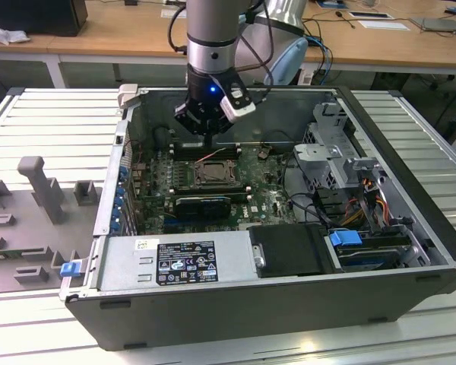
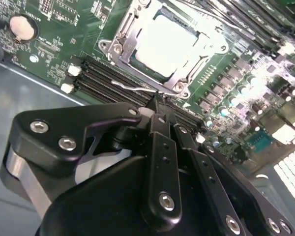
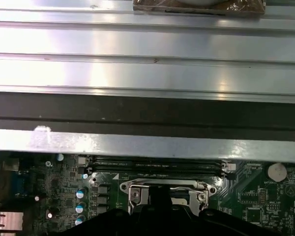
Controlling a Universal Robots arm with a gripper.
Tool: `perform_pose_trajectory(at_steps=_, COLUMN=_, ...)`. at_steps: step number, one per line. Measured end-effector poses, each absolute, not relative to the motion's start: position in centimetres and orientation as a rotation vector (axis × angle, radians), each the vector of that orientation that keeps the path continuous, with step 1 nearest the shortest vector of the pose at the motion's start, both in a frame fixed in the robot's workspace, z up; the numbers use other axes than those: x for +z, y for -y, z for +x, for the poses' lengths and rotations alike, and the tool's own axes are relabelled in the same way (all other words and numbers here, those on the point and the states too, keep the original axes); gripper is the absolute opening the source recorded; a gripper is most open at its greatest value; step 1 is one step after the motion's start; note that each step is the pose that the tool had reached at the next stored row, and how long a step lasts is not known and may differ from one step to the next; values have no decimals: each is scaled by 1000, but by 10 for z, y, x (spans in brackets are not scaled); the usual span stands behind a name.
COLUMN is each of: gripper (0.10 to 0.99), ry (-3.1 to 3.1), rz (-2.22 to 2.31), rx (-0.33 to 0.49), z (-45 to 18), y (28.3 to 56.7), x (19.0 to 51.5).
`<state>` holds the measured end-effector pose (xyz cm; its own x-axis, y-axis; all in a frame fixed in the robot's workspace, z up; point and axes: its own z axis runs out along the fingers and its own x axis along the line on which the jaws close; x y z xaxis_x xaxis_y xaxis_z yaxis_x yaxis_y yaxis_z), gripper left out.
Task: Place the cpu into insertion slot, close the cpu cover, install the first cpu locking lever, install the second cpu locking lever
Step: 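Install the first cpu locking lever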
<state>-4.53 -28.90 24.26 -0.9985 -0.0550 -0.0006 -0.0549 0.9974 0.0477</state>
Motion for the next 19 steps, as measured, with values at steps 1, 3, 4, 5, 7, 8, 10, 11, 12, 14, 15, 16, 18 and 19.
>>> perform_pose_trajectory(at_steps=1, gripper=106, ry=3138, rz=117, rx=-75, z=-45, y=288, x=240)
perform_pose_trajectory(at_steps=3, gripper=106, ry=3137, rz=125, rx=-75, z=-43, y=286, x=236)
perform_pose_trajectory(at_steps=4, gripper=106, ry=3137, rz=125, rx=-75, z=-42, y=285, x=235)
perform_pose_trajectory(at_steps=5, gripper=106, ry=3137, rz=125, rx=-77, z=-39, y=283, x=233)
perform_pose_trajectory(at_steps=7, gripper=106, ry=3152, rz=126, rx=-76, z=-35, y=281, x=233)
perform_pose_trajectory(at_steps=8, gripper=106, ry=3154, rz=127, rx=-77, z=-34, y=280, x=232)
perform_pose_trajectory(at_steps=10, gripper=106, ry=3154, rz=125, rx=-77, z=-31, y=279, x=228)
perform_pose_trajectory(at_steps=11, gripper=106, ry=3154, rz=123, rx=-77, z=-29, y=279, x=226)
perform_pose_trajectory(at_steps=12, gripper=106, ry=3154, rz=122, rx=-77, z=-28, y=279, x=225)
perform_pose_trajectory(at_steps=14, gripper=106, ry=3155, rz=117, rx=-77, z=-25, y=279, x=221)
perform_pose_trajectory(at_steps=15, gripper=106, ry=3155, rz=115, rx=-77, z=-24, y=279, x=220)
perform_pose_trajectory(at_steps=16, gripper=106, ry=3155, rz=114, rx=-77, z=-23, y=279, x=218)
perform_pose_trajectory(at_steps=18, gripper=106, ry=3155, rz=114, rx=-77, z=-22, y=278, x=215)
perform_pose_trajectory(at_steps=19, gripper=106, ry=3155, rz=114, rx=-77, z=-22, y=278, x=214)
